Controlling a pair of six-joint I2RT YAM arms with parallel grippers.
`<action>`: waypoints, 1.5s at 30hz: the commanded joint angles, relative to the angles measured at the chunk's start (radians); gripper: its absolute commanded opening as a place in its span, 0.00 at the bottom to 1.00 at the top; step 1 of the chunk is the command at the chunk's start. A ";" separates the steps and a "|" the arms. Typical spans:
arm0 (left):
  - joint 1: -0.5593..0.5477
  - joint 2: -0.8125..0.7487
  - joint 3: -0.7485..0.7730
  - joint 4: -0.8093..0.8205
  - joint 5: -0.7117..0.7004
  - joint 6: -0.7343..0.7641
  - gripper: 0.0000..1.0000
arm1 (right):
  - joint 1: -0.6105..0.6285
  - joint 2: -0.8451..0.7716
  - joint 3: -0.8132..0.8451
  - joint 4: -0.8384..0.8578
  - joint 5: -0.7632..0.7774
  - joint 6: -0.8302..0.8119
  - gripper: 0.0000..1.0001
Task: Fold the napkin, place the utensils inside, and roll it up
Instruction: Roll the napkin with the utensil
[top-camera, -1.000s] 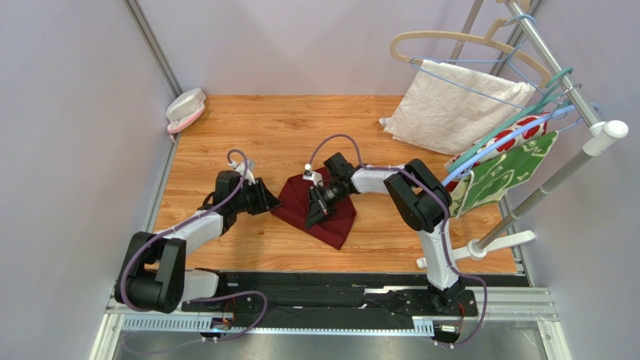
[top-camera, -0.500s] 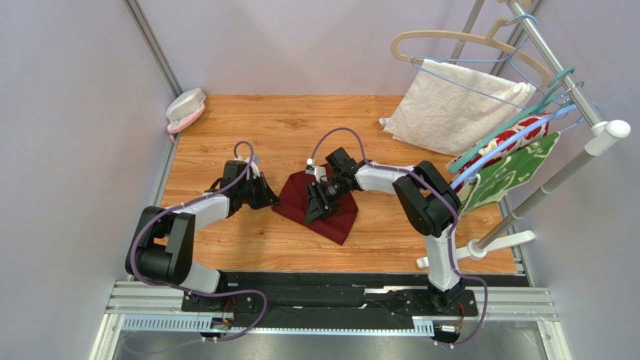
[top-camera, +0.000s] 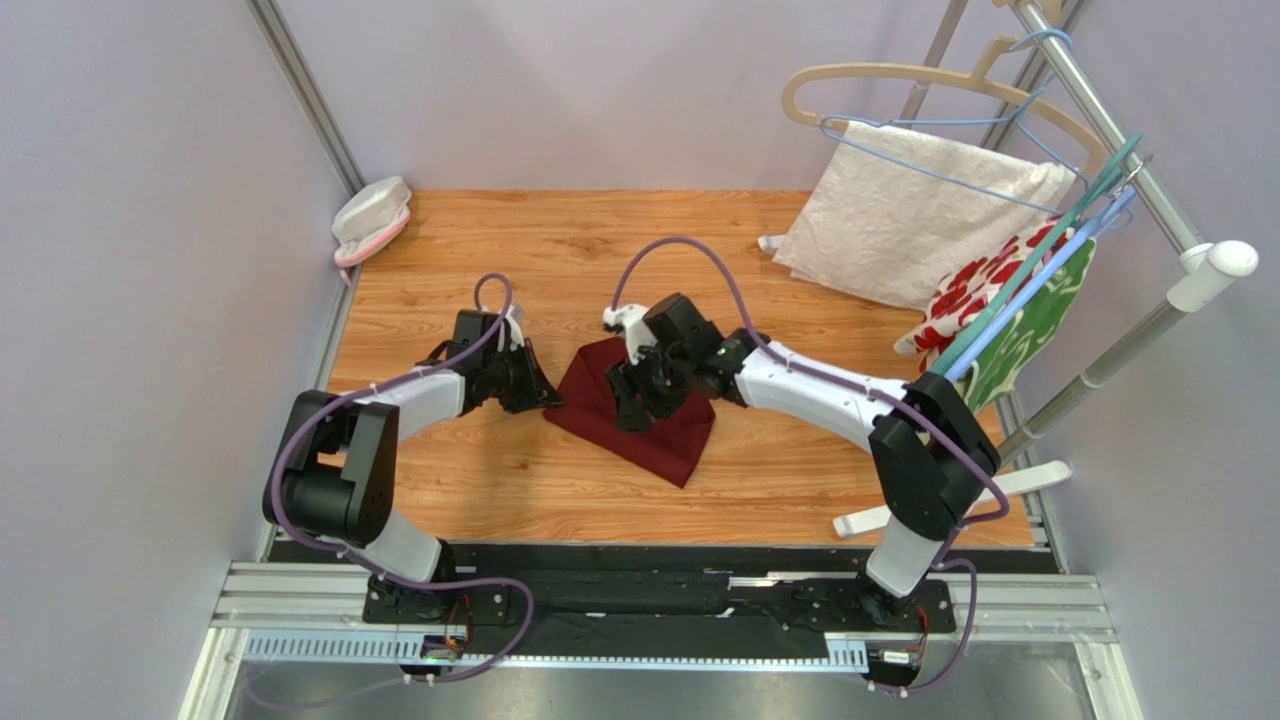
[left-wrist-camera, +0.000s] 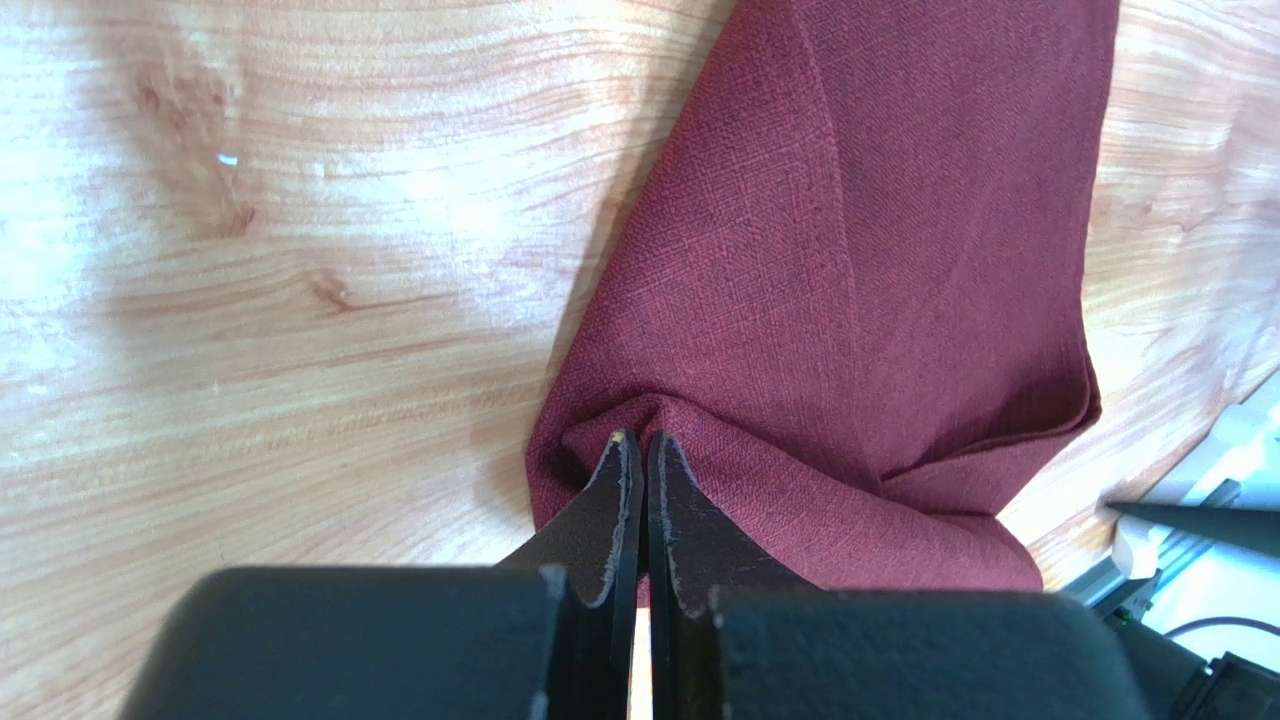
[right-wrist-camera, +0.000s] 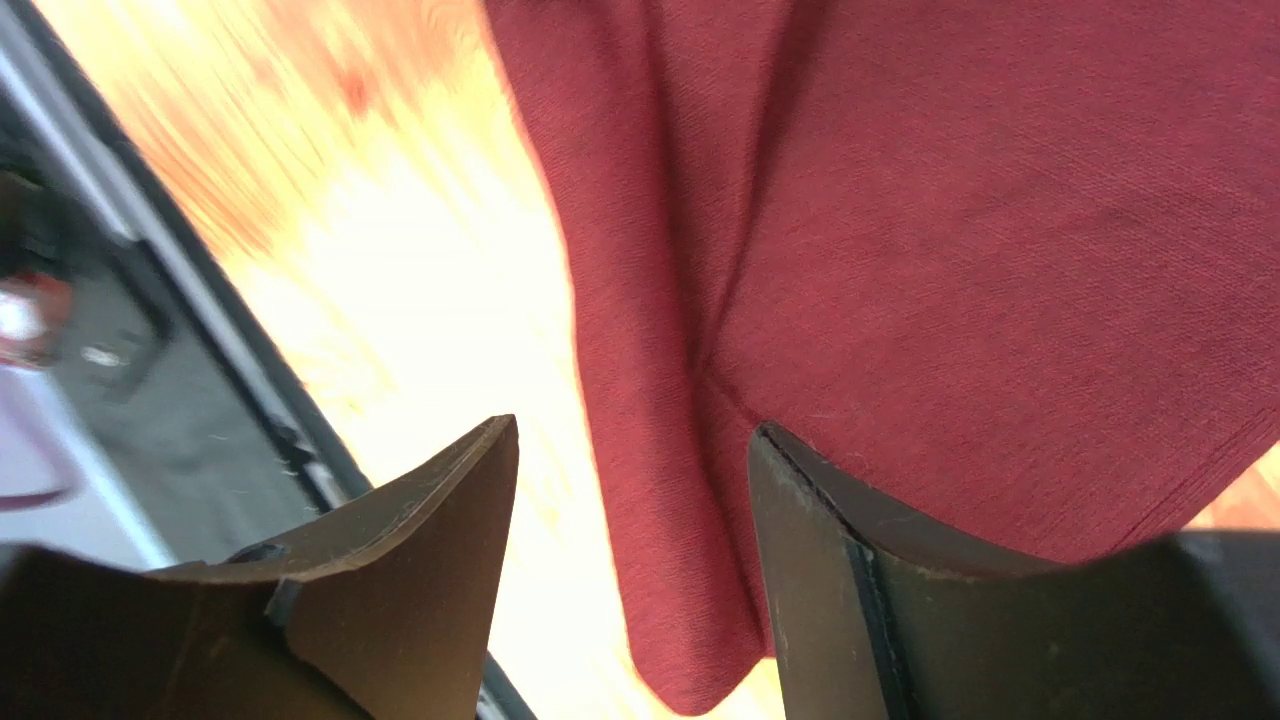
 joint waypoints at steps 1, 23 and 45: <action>-0.002 0.018 0.048 -0.029 -0.010 0.017 0.00 | 0.130 -0.057 -0.089 0.062 0.293 -0.063 0.61; -0.002 0.035 0.080 -0.064 -0.001 0.033 0.00 | 0.302 0.084 -0.152 0.134 0.553 -0.135 0.30; -0.001 -0.238 -0.008 -0.035 -0.106 0.076 0.57 | 0.047 0.195 -0.134 0.133 -0.222 -0.039 0.18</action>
